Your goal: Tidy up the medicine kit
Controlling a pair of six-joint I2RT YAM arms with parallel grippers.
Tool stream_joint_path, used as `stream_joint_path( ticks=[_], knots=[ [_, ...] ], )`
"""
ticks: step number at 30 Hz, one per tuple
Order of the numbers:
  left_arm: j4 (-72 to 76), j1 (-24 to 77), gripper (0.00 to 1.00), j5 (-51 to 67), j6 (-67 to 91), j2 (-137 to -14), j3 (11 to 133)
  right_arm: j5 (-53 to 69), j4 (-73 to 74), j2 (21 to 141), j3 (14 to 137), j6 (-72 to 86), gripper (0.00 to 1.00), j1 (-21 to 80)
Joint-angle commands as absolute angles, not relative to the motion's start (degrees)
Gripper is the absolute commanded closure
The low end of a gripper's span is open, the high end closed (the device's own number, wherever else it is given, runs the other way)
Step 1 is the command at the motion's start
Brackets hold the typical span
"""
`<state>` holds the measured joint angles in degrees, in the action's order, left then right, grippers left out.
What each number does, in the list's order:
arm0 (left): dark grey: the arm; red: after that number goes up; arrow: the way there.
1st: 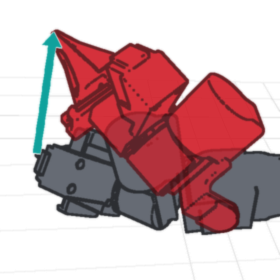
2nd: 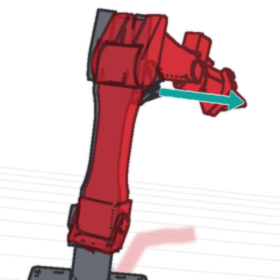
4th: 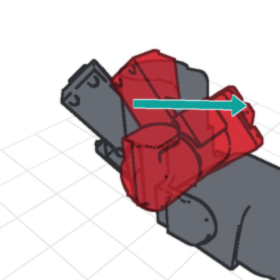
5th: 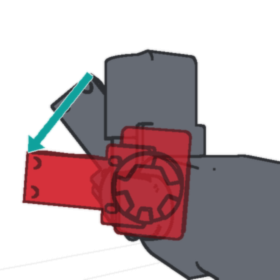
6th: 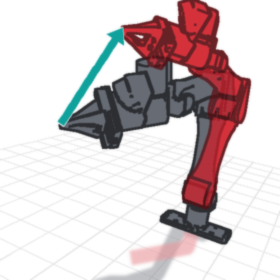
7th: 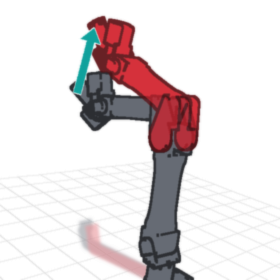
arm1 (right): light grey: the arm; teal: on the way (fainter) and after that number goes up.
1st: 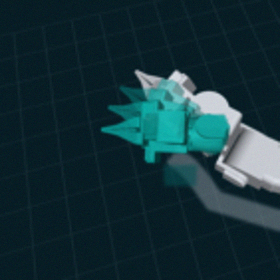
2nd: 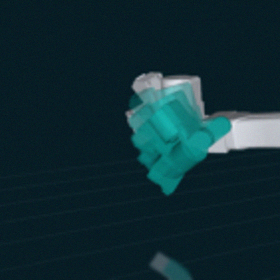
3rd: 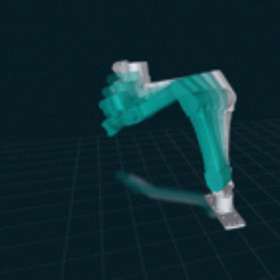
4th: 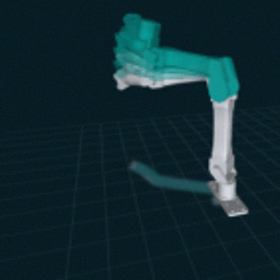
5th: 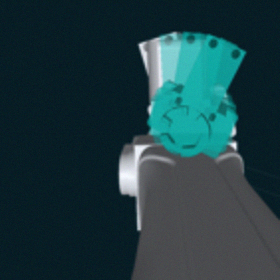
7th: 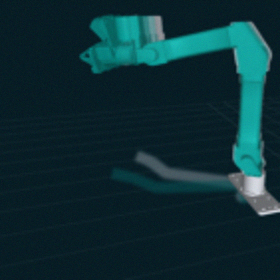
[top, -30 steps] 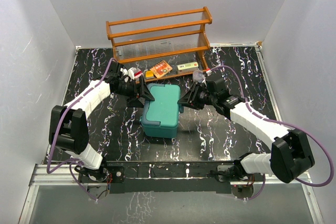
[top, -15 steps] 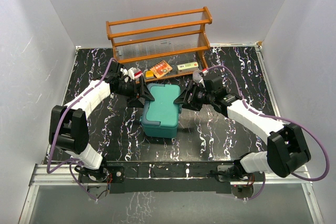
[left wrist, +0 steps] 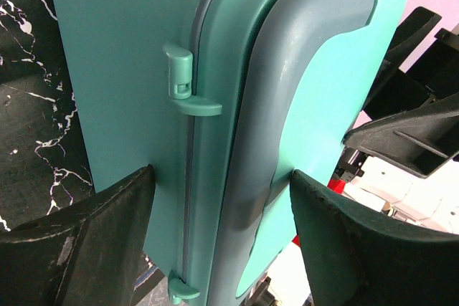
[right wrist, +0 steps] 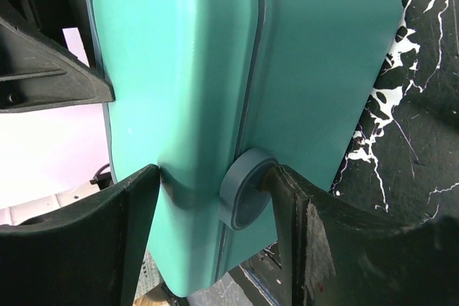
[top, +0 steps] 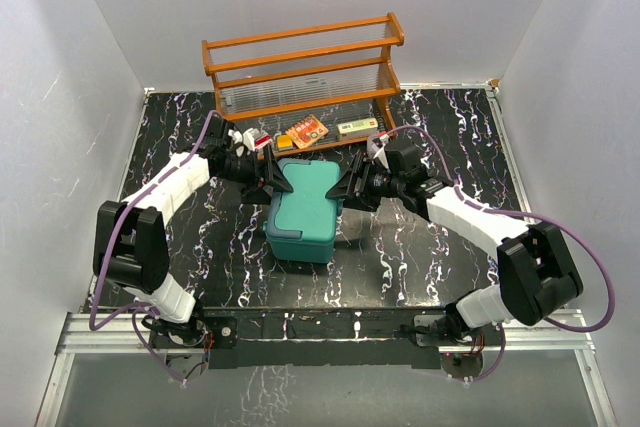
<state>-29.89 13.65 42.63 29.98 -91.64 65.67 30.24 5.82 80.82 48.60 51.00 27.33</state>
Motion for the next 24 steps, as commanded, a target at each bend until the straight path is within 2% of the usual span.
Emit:
stream_joint_path(
  ticks=[1,12,17,21,24],
  knots=[
    [-28.3,14.4,0.29,43.2,31.5,-91.8,65.7,35.3,-5.7,82.0,48.8,52.6,0.39,28.6],
    [-26.5,14.4,0.31,31.9,32.1,-89.4,66.9,30.1,-6.2,86.3,53.9,54.1,0.45,28.8],
    [-20.6,14.4,0.3,36.3,30.4,-90.7,68.2,28.2,-4.3,85.1,53.6,56.9,0.44,29.0],
    [-19.4,14.5,0.32,41.8,29.2,-95.0,71.4,28.4,-10.5,83.2,49.3,63.1,0.43,29.9],
    [-20.2,14.5,0.32,41.4,27.2,-96.9,73.0,25.3,-10.6,81.5,47.9,65.3,0.42,31.7]
  ],
)
